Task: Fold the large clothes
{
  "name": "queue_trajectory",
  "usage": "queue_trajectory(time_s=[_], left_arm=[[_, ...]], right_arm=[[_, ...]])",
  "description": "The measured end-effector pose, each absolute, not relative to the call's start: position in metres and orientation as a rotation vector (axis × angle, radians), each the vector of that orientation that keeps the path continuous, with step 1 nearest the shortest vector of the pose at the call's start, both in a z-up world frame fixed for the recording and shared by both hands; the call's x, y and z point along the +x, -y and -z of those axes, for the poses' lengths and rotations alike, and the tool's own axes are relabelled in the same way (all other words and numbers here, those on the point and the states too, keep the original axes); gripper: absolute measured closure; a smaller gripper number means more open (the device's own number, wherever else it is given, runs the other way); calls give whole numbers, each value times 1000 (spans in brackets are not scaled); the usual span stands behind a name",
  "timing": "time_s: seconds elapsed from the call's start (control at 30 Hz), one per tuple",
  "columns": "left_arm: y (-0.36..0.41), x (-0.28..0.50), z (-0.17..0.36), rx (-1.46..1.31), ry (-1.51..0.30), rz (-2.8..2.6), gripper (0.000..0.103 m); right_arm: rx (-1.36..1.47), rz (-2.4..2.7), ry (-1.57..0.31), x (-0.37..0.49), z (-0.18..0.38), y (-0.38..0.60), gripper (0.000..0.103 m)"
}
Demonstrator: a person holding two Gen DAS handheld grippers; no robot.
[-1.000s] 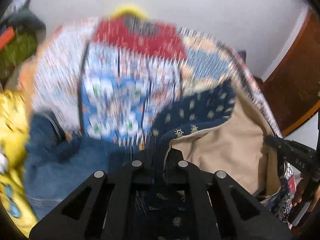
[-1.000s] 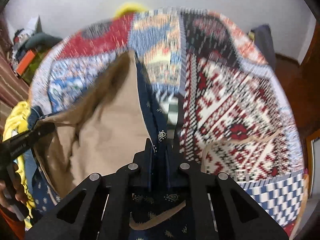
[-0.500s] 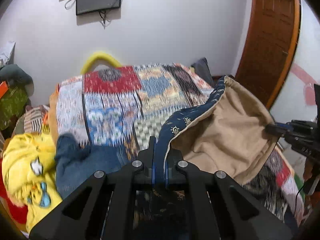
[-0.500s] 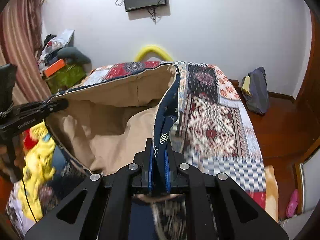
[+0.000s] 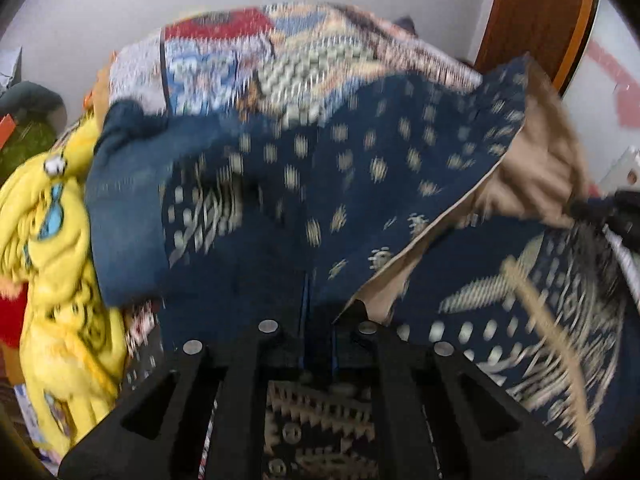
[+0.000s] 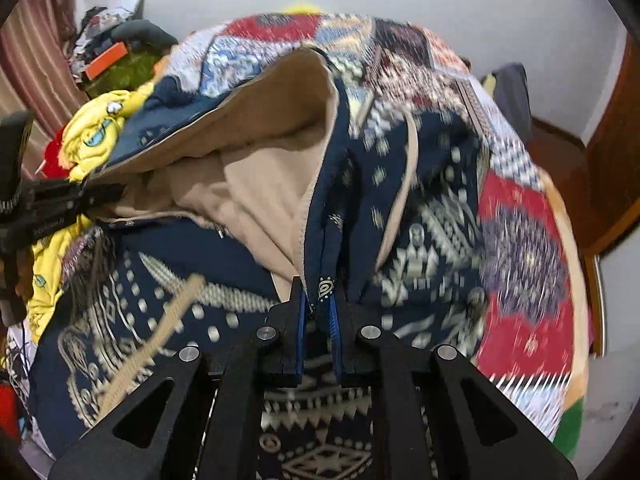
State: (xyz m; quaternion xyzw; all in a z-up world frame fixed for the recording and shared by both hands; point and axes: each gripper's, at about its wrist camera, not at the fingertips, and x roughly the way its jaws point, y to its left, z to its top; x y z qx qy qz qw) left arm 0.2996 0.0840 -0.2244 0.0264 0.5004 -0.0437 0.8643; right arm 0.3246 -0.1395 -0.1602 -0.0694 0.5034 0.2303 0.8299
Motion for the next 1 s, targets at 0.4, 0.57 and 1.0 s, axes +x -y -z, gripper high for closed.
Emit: queue_trajectory(time_s=[0.4,0.57,1.0], left_arm=[[-66,282,165,53,-926,133,41],[-30,318,152,103,-900,199,39],[56,408,195,159,-976,217,87]], right_arm=[[-168,-445,-985,311,119,159,59],[-171,-435,-928,323,106,151,52],[-97,-367,-985,313,129,185,49]])
